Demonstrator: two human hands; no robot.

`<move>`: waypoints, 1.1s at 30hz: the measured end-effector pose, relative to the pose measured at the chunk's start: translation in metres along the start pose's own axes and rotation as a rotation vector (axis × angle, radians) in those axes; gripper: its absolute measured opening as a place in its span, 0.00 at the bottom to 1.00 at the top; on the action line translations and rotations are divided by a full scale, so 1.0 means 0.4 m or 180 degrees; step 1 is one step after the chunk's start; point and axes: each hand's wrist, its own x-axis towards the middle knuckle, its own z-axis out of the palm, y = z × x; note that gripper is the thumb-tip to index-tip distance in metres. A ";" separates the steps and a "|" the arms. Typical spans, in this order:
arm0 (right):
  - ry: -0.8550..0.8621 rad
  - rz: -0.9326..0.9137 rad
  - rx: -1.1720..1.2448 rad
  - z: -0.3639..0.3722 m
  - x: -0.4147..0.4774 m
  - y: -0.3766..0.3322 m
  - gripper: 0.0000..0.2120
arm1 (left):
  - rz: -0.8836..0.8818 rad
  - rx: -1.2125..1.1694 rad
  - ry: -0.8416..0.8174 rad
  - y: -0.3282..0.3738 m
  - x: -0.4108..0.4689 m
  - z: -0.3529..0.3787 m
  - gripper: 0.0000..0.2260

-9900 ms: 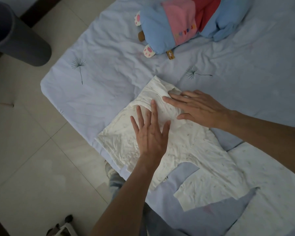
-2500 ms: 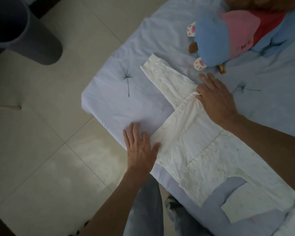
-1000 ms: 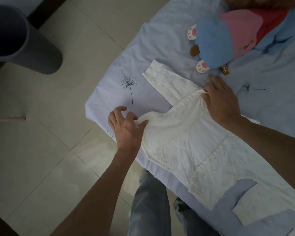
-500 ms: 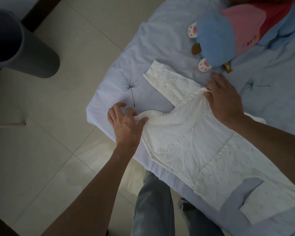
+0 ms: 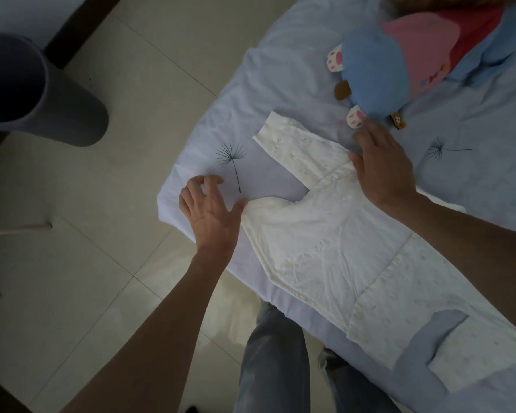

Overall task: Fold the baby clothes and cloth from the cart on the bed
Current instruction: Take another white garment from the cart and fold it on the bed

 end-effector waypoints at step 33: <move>0.0308 0.1843 0.0303 -0.121 -0.566 0.173 0.25 | 0.2872 0.1941 -0.0473 0.481 -0.031 -0.103 0.34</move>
